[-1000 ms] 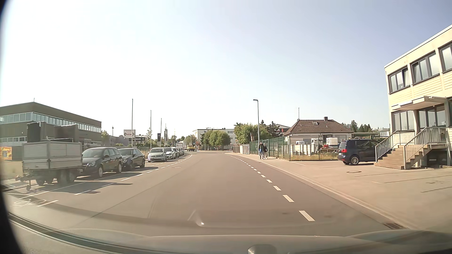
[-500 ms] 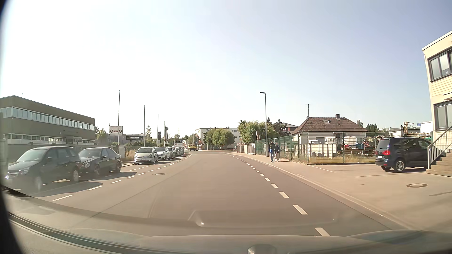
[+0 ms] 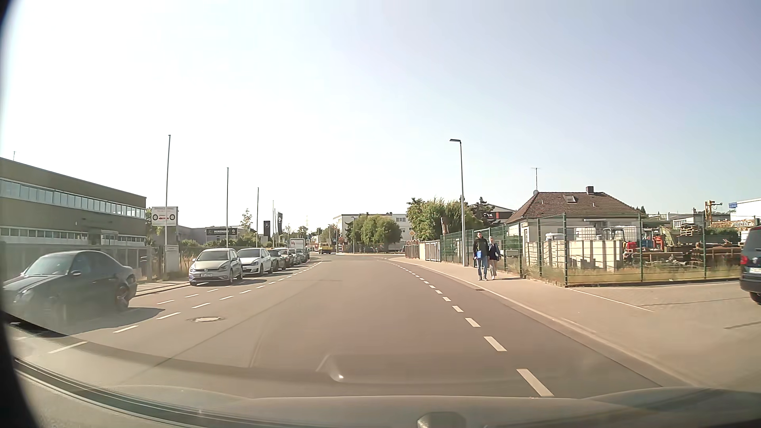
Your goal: Follow the waypoints while adhering to traffic rules and regulations
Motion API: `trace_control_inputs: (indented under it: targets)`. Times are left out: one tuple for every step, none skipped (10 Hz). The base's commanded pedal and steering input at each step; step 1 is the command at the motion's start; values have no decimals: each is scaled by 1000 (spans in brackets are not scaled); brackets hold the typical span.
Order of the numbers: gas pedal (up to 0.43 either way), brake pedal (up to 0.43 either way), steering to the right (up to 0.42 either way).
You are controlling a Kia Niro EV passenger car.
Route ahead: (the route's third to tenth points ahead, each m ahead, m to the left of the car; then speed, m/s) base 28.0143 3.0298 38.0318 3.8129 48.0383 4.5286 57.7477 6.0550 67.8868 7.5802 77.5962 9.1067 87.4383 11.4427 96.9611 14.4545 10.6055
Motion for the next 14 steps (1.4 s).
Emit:
trace_control_inputs:
  targets:
    - [79, 18, -12]
    - [79, 18, -12]
    - [87, 18, -13]
    - [87, 18, -13]
    - [87, 18, -13]
    - [87, 18, -13]
    - [87, 18, -13]
    - [87, 18, -13]
    - [87, 18, -13]
    - [87, 12, -13]
    - [87, 18, -13]
    - [87, 18, -14]
    - [87, 12, -15]
    - [87, 12, -15]
